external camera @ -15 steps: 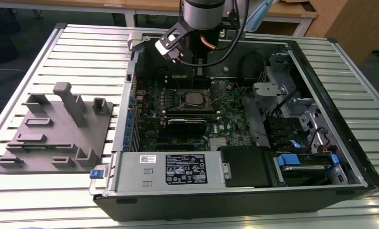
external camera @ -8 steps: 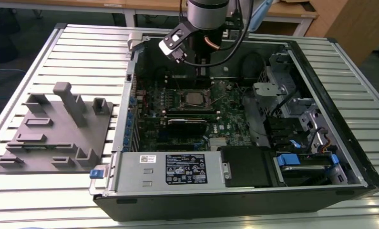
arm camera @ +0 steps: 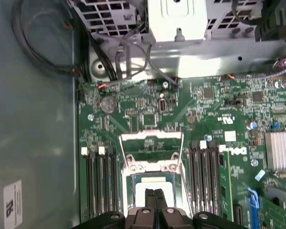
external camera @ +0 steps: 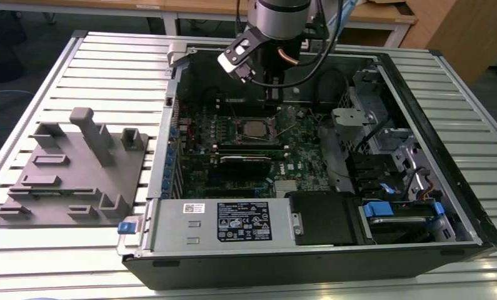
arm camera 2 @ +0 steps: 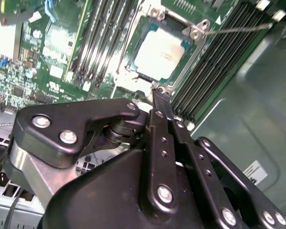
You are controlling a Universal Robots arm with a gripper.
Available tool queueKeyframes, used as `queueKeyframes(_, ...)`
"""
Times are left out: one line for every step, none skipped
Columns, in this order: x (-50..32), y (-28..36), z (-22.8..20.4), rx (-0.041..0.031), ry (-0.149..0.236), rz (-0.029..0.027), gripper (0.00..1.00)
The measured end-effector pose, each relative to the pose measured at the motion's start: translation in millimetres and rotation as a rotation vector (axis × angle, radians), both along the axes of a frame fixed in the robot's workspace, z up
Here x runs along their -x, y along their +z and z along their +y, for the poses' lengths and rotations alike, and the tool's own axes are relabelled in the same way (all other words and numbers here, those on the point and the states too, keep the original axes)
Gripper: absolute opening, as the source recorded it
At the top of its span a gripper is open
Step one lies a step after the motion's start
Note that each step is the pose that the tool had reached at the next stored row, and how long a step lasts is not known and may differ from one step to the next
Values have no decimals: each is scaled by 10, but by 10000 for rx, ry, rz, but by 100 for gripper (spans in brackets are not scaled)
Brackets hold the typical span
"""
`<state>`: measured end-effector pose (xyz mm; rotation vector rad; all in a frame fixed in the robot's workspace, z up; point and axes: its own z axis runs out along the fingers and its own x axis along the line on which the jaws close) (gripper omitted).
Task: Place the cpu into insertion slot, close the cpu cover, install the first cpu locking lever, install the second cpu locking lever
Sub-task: 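Close the cpu cover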
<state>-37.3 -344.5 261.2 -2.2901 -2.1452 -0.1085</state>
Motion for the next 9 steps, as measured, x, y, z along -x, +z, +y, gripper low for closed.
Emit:
queueKeyframes(-21,0,0,0,0,0,11)
queueKeyframes(-42,0,0,0,0,0,11)
queueKeyframes(-62,0,0,0,0,0,11)
queueKeyframes(-79,-1,0,0,1,0,11)
queueKeyframes(-94,-1,0,-1,1,0,11)
queueKeyframes(-102,0,0,0,1,0,11)
queueKeyframes(-102,-1,0,0,1,0,11)
queueKeyframes(-102,0,0,-1,0,0,11)
queueKeyframes(-102,6,0,2,0,1,11)
